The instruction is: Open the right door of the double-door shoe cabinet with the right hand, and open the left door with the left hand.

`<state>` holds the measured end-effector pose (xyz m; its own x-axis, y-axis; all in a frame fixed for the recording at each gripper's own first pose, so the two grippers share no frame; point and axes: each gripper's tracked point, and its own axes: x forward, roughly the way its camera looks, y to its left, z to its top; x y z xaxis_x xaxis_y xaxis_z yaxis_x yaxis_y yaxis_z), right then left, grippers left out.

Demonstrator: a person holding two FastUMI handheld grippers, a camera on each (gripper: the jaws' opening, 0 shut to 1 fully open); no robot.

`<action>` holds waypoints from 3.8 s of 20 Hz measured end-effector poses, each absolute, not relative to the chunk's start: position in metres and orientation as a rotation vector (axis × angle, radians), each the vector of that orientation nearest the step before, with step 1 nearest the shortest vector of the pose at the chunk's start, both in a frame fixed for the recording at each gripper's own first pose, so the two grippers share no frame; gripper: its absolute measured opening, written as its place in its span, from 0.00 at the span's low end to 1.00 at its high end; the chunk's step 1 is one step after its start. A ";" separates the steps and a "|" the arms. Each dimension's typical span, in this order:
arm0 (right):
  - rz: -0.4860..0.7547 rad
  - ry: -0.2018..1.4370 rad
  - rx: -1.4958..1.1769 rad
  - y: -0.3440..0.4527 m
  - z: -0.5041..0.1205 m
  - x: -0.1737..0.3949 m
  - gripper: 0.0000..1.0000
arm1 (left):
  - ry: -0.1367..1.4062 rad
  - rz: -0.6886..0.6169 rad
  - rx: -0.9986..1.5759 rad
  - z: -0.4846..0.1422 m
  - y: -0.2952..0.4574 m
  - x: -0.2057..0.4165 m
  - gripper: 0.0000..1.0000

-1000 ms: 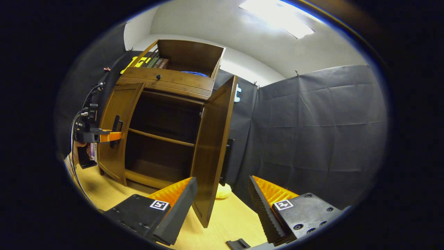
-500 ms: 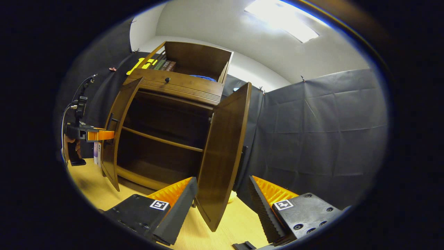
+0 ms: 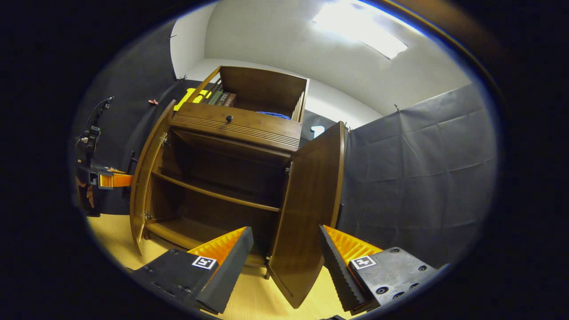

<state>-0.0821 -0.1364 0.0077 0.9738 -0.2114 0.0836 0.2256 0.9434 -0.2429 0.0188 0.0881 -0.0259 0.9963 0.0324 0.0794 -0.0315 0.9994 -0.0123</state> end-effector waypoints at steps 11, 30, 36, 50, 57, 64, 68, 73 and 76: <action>-0.110 -0.049 -0.172 -0.095 -0.011 -0.055 0.93 | -0.052 0.214 0.043 -0.028 0.151 -0.025 0.14; 0.093 0.019 -0.097 -0.014 -0.021 -0.026 0.95 | -0.136 0.104 0.004 0.029 0.079 -0.050 0.60; 0.057 -0.024 -0.159 -0.022 -0.011 -0.036 0.95 | -0.099 0.128 -0.029 0.020 0.074 -0.037 0.94; 0.038 -0.034 -0.158 -0.032 -0.009 -0.033 0.96 | -0.110 0.066 -0.001 0.023 0.047 -0.023 0.94; 0.025 -0.040 -0.146 -0.041 -0.005 -0.040 0.96 | -0.117 0.070 0.002 0.023 0.041 -0.024 0.94; 0.018 -0.036 -0.138 -0.043 -0.009 -0.042 0.97 | -0.124 0.080 0.010 0.022 0.037 -0.022 0.94; 0.018 -0.036 -0.135 -0.044 -0.009 -0.042 0.96 | -0.130 0.066 0.010 0.024 0.032 -0.019 0.92; 0.020 -0.037 -0.142 -0.044 -0.008 -0.039 0.97 | -0.141 0.066 0.011 0.025 0.032 -0.017 0.92; 0.019 -0.042 -0.143 -0.043 -0.008 -0.038 0.96 | -0.138 0.070 0.017 0.024 0.033 -0.015 0.92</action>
